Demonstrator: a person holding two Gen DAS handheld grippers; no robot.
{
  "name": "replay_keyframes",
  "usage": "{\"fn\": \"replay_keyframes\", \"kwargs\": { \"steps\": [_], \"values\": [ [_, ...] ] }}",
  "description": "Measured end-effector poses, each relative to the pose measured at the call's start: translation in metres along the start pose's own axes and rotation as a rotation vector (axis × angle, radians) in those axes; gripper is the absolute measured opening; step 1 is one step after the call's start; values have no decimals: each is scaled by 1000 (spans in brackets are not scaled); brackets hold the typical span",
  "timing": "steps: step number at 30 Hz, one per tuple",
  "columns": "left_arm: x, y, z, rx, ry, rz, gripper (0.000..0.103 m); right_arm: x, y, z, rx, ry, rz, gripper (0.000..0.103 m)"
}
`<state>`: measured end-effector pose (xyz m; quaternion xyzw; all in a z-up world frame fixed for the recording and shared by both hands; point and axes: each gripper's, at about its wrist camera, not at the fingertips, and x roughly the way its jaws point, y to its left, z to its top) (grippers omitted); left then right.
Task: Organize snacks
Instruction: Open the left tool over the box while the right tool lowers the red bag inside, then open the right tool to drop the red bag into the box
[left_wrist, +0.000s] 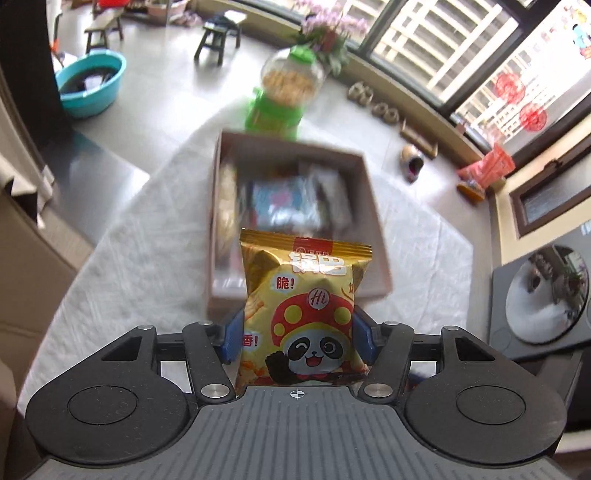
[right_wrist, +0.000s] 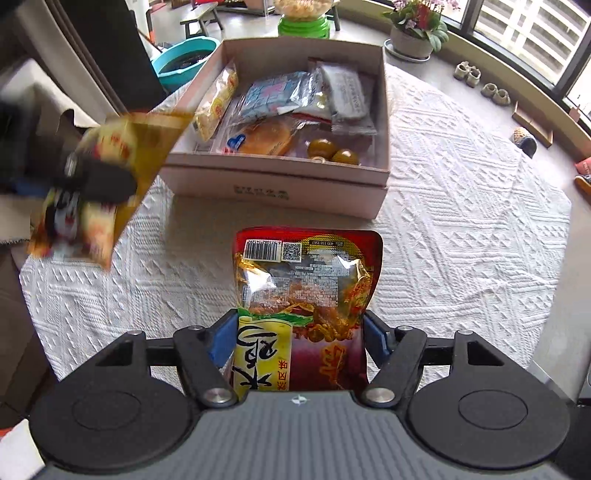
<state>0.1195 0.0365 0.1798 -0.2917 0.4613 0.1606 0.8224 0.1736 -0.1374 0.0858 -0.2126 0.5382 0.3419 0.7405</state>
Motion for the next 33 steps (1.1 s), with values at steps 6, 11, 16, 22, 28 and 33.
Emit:
{"fn": "replay_keyframes", "kwargs": {
  "steps": [6,11,16,22,28,33],
  "values": [
    [46,-22,70,7,-75,39,63,-19,-15,13,29,-40,-5,70],
    [64,-22,72,24,-64,46,61,-9,-21,8,43,-25,1,70],
    [43,20,28,-29,-117,-34,57,-2,-24,5,59,-5,2,70],
    [6,55,-41,-53,-71,-65,43,-56,-23,56,44,-211,47,70],
    [16,60,-82,-80,-42,-32,43,-54,-8,136,6,-328,66,84],
    [39,60,-107,-76,-37,12,43,-2,-9,158,58,-247,108,83]
  ]
}}
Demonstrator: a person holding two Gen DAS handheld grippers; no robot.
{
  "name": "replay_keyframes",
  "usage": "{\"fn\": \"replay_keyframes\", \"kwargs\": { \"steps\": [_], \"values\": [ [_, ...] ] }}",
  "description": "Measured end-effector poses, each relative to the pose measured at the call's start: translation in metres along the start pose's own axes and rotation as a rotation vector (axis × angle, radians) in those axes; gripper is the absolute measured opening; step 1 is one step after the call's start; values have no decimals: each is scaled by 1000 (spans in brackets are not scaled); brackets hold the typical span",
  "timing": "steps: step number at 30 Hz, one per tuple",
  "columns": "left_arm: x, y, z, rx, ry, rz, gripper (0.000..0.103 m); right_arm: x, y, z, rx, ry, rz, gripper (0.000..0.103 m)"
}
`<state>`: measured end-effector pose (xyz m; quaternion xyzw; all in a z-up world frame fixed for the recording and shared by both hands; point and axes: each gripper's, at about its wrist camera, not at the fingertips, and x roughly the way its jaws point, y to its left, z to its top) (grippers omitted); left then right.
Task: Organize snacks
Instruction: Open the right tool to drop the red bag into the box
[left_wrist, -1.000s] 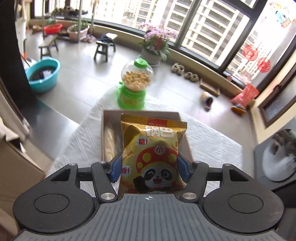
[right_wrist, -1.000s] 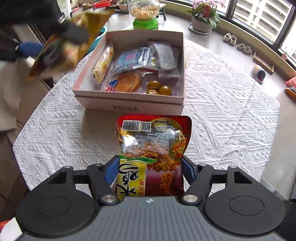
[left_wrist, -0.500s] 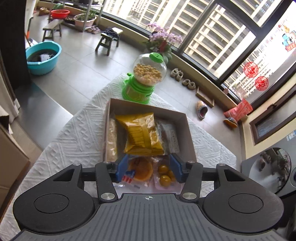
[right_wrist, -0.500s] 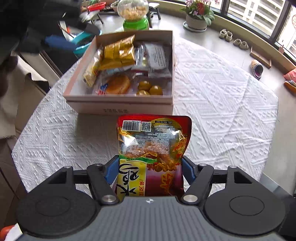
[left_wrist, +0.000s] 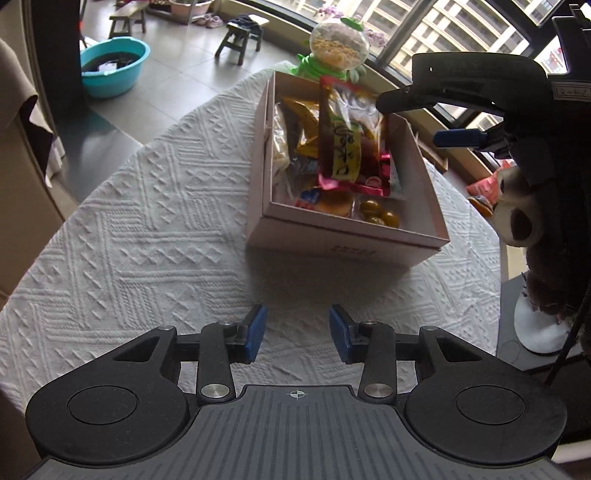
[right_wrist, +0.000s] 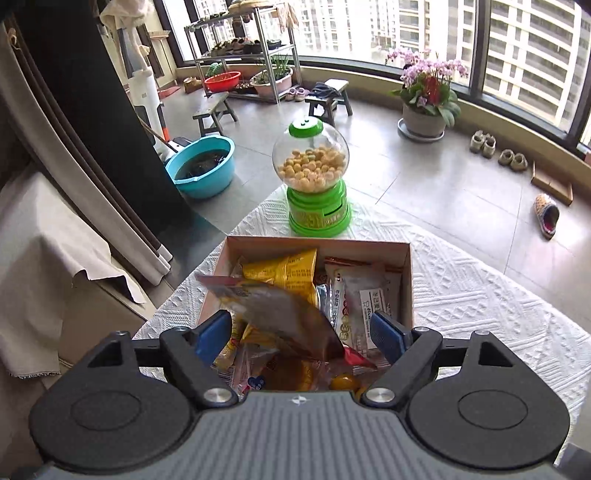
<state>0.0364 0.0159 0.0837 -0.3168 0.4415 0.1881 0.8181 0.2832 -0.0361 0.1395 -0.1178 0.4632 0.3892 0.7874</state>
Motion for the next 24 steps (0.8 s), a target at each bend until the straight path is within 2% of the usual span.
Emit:
{"fn": "replay_keyframes", "kwargs": {
  "steps": [2,5,9,12,15,18,19,20,21,24],
  "values": [
    [-3,-1,-6,-10,-39,-3,43,1,-1,-9,5,-31,-19,82],
    [-5,-3,-15,8,-79,5,43,-22,-1,-33,-21,-143,-35,82],
    [2,-14,-35,17,-106,67,43,-47,-1,-83,-118,-239,-121,82],
    [9,-23,-51,68,-136,106,44,-46,-5,-130,-135,-208,-149,82],
    [21,-29,-66,143,-149,157,44,-34,-15,-181,-80,-112,-177,82],
    [36,-25,-78,136,-121,141,45,-24,-29,-220,16,-50,-126,82],
    [36,-27,-83,169,-158,140,46,-22,-32,-230,36,-38,-101,82],
    [39,-30,-88,200,-172,147,48,-20,-34,-238,47,-29,-84,82],
    [41,-34,-91,229,-190,163,49,-21,-33,-247,33,-57,-87,82],
    [47,-48,-102,326,-222,235,50,-23,-30,-256,15,-85,-124,82]
  ]
}}
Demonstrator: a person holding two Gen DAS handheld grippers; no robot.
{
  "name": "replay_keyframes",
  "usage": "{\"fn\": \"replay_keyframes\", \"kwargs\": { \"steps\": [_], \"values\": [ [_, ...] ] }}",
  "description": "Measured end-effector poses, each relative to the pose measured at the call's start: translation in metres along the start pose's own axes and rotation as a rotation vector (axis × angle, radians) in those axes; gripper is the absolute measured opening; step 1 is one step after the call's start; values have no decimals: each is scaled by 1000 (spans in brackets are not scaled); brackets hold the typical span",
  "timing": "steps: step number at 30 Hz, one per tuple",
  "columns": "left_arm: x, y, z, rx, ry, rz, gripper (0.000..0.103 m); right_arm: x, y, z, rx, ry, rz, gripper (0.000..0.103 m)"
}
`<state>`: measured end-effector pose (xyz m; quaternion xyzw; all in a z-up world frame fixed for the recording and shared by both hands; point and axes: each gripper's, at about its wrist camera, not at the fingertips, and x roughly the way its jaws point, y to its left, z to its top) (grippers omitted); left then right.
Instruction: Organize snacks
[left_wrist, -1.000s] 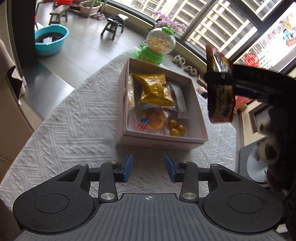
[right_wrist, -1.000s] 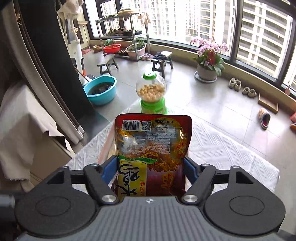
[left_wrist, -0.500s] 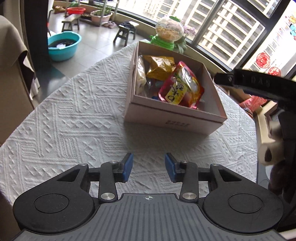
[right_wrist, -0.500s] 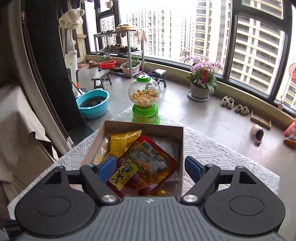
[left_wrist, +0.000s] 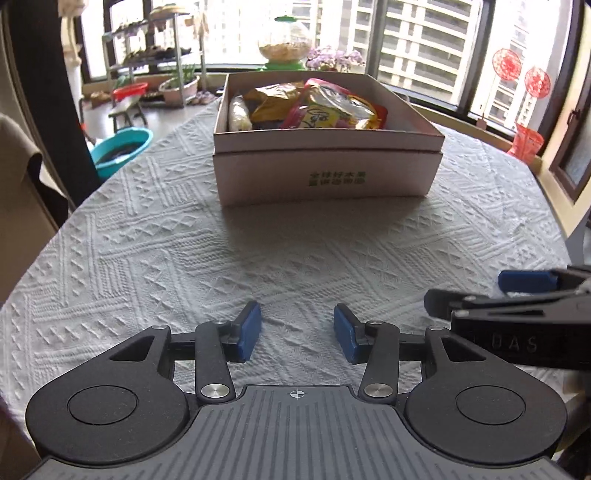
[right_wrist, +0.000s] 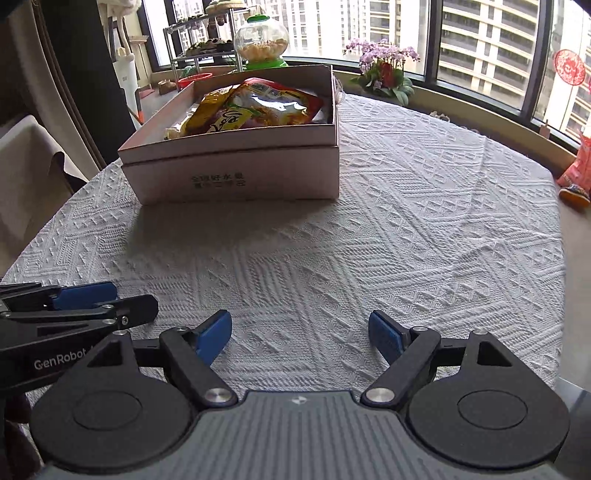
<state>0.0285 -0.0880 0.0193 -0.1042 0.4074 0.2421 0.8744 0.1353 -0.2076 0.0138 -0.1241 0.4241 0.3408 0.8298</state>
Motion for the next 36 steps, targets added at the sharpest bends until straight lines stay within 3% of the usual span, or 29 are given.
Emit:
{"fn": "replay_keyframes", "kwargs": {
  "steps": [3,6,13,36],
  "values": [
    [-3,-7,-9,28,-53,28,49,3,-1,-1,33,-25,-33,83],
    [-4,-2,-15,-9,-94,17,50,3,5,-9,-58,-81,-90,88],
    [-4,-1,-16,2,-106,11,49,-5,-3,-39,-29,-220,-73,93],
    [-10,3,-24,-7,-115,1,48,-3,-2,-40,-13,-229,-71,97]
  ]
}}
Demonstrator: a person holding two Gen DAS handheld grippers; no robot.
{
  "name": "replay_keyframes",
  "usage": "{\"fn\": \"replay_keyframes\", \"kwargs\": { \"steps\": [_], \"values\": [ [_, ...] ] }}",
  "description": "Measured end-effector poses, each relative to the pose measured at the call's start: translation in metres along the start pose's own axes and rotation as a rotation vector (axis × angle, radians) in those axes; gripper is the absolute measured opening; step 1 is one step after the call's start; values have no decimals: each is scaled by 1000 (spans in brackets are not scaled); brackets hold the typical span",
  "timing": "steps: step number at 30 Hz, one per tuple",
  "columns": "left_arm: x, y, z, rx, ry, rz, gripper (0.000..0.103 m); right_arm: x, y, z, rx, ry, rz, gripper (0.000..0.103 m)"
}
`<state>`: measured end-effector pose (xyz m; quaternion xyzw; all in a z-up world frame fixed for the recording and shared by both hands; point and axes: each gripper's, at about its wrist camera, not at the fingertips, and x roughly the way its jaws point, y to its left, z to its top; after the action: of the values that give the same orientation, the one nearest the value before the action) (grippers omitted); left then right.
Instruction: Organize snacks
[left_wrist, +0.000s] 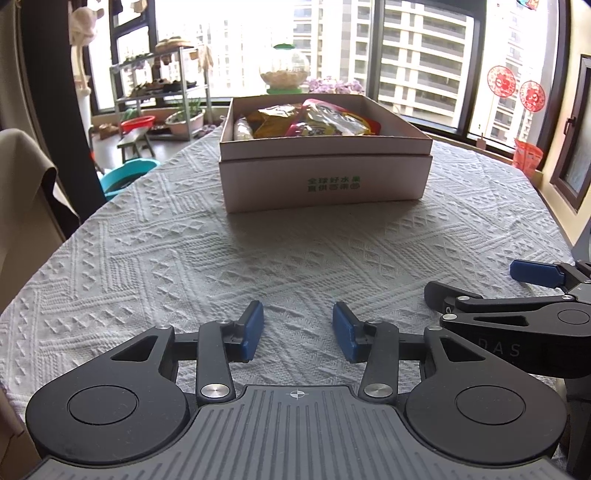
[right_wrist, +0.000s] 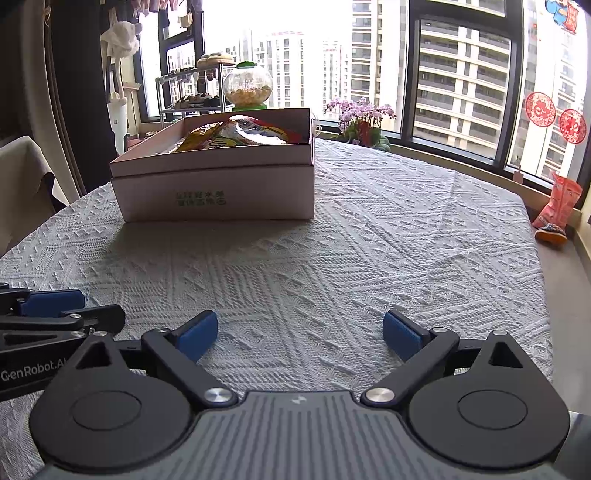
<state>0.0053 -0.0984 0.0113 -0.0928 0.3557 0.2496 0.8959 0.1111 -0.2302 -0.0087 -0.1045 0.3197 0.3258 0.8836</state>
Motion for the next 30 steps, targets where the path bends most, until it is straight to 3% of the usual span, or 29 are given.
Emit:
{"fn": "replay_keyframes", "kwargs": {
  "steps": [30],
  "values": [
    [-1,0,-1,-3,-7,-2,48,0,1,0,1,0,-1,97]
  ]
}}
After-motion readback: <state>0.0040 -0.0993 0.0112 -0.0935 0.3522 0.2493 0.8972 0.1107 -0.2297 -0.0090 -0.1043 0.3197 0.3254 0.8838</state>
